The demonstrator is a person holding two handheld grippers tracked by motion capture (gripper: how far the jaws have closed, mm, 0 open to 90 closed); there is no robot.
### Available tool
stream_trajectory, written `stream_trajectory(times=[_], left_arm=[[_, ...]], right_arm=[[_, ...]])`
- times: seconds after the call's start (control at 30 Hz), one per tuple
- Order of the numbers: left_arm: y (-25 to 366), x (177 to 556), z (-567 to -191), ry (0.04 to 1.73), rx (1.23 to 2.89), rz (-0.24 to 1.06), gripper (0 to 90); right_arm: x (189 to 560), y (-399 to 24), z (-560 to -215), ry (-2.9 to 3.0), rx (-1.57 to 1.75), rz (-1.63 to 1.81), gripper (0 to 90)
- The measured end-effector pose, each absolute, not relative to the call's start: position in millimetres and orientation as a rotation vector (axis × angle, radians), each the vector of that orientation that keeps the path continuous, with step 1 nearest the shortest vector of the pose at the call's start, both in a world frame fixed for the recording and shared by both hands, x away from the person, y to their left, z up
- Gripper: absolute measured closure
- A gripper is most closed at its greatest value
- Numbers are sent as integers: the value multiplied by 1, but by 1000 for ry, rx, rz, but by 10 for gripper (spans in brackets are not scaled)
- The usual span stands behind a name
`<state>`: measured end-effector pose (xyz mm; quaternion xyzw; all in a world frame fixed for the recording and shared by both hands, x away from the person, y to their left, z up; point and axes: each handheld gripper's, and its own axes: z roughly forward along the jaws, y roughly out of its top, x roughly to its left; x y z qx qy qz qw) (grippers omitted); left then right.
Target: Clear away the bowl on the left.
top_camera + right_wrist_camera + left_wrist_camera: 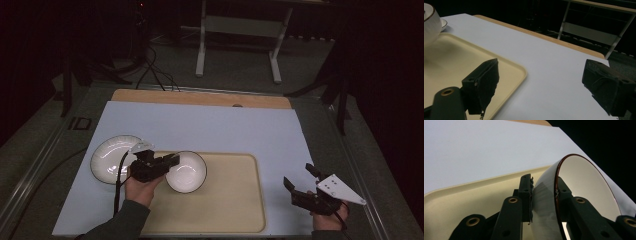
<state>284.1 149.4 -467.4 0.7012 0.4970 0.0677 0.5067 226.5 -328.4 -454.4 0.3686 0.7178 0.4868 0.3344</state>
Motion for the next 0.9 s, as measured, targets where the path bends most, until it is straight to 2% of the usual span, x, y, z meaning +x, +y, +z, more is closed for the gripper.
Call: stream_trajectory(times=[0.9], left_arm=[[134, 291, -485, 1210, 1760, 142, 743]], right_arm=[[226, -328, -454, 1873, 961, 1271, 138]])
